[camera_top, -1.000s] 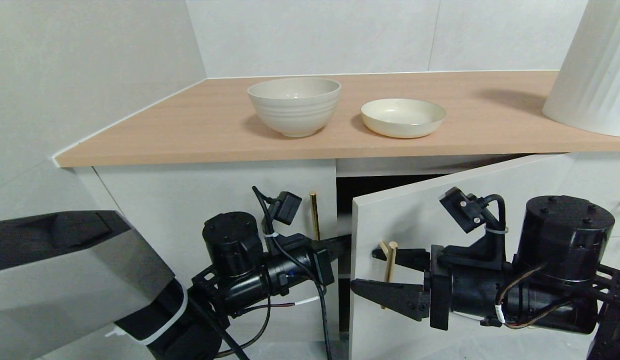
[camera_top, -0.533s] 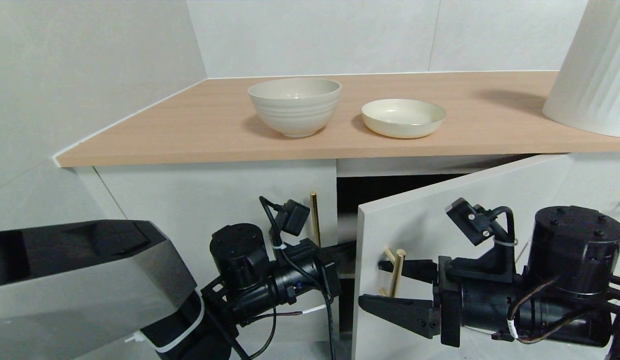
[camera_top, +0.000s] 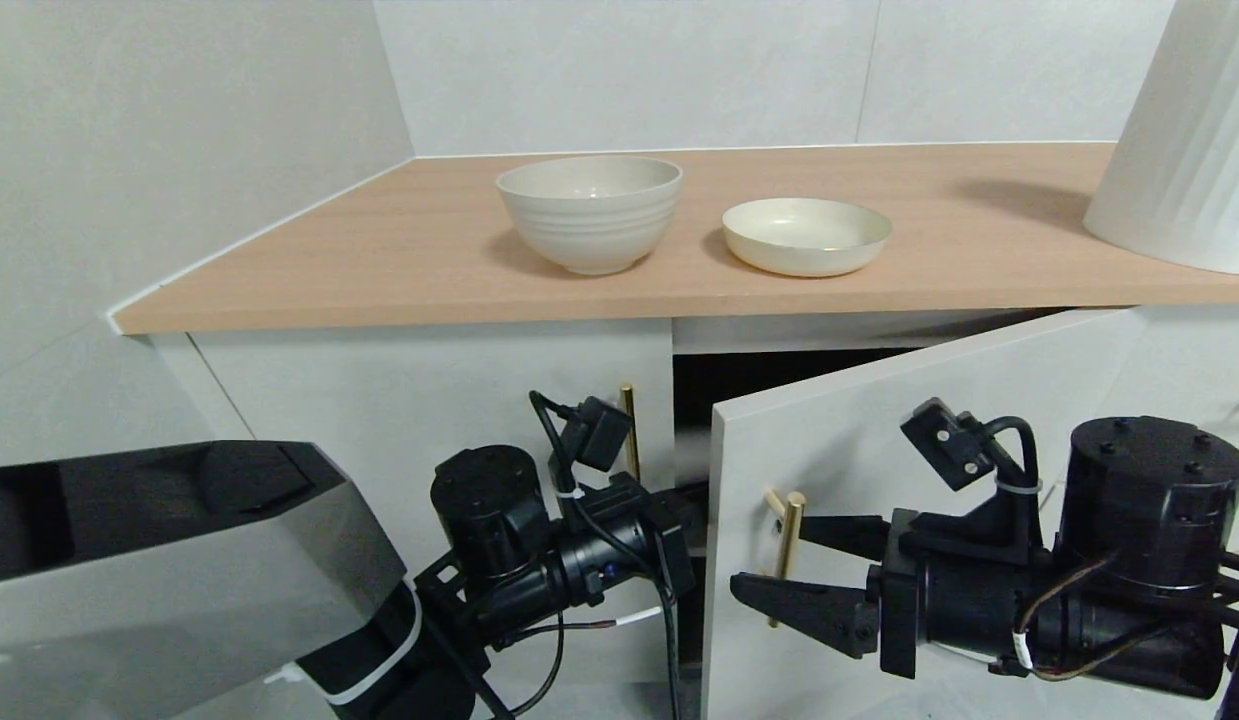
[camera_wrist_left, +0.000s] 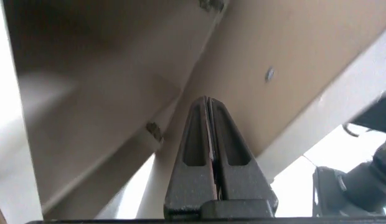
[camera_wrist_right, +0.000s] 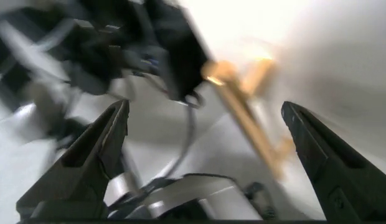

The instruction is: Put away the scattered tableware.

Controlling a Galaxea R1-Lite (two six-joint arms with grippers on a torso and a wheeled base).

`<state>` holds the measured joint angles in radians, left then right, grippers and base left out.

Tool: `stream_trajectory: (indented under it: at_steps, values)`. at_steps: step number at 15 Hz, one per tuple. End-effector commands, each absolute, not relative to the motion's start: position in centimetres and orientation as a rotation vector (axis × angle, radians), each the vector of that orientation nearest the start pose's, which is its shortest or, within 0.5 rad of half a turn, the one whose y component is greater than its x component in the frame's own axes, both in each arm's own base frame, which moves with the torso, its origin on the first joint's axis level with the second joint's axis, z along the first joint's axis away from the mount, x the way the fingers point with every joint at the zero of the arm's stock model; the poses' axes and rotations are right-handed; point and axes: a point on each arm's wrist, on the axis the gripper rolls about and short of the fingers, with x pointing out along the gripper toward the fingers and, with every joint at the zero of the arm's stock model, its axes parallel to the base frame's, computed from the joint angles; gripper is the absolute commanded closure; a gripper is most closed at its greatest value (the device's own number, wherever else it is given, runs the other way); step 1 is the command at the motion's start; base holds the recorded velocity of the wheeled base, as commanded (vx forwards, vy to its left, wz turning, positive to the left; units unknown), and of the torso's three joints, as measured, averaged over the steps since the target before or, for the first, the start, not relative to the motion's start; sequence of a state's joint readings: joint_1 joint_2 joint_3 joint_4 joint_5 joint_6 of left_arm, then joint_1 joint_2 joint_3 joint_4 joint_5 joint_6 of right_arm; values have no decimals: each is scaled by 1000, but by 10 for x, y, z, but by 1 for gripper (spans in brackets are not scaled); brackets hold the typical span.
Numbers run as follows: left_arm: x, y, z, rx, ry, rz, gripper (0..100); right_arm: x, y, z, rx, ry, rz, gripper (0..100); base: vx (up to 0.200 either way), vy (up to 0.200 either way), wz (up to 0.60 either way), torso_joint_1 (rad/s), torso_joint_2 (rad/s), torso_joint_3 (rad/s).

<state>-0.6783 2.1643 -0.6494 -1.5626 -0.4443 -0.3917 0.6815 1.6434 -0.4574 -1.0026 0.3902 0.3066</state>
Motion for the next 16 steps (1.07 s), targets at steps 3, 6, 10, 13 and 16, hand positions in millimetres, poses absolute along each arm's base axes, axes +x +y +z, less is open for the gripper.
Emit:
stream_trajectory:
  at_steps: [3,6,10,13,16]
  values:
    - [278,-237,100,-341,137,-1127,100,172,148,148,228,351,924,0,0,0,0,0,0,0]
    - [275,-236,100,-262,134,-1127,100,153,132,159,215,410,909,0,0,0,0,0,0,0]
    - [264,-239,101,-251,143,-1151,100,146,130,166,160,473,808,0,0,0,0,0,0,0]
    - [258,-244,101,-250,148,-1173,100,137,136,164,127,494,842,0,0,0,0,0,0,0]
    - [258,-244,100,-249,151,-1172,100,132,137,167,126,486,866,0,-67,0,0,1,-1,1]
